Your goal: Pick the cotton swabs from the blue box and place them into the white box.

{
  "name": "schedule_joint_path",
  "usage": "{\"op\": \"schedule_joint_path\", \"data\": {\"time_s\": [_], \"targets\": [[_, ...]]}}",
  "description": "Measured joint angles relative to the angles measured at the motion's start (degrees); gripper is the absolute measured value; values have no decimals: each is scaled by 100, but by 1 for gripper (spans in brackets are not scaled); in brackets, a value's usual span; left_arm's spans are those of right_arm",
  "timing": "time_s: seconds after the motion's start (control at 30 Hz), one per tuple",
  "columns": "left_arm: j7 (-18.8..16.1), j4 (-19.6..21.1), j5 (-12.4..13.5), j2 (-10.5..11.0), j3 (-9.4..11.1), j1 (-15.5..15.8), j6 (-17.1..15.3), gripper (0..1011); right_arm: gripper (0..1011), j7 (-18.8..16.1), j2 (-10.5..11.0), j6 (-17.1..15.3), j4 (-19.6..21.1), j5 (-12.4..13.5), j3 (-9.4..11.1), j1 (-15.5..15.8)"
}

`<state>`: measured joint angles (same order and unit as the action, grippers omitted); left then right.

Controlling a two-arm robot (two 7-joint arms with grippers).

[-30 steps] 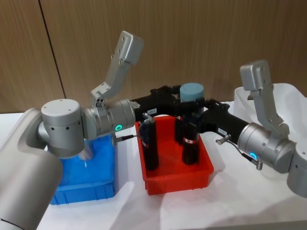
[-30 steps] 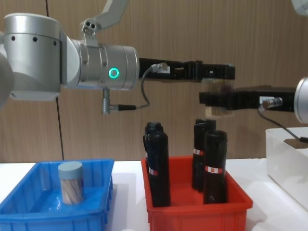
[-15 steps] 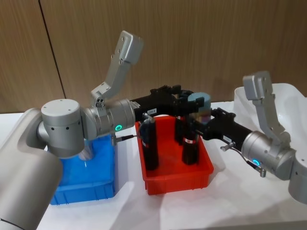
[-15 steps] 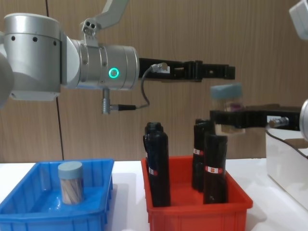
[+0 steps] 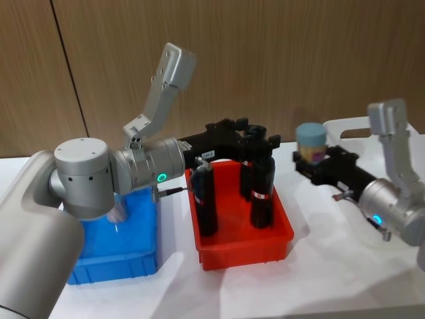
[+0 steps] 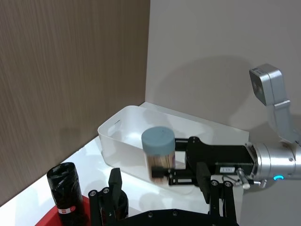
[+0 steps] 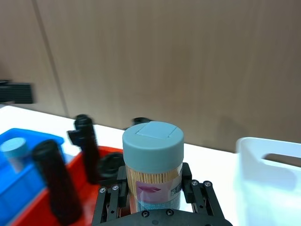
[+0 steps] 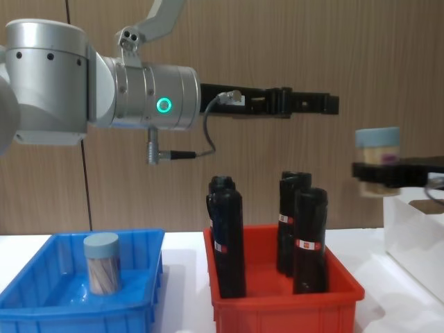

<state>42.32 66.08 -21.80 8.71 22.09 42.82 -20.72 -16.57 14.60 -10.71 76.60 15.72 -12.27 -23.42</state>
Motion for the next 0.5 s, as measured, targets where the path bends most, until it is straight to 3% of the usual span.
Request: {"op": "schedule_joint_path", "data": {"time_s": [0.5], "targets": [[0, 0, 1, 0, 0, 0, 0, 1003, 662, 404, 211, 338, -684, -17, 378, -288]]}}
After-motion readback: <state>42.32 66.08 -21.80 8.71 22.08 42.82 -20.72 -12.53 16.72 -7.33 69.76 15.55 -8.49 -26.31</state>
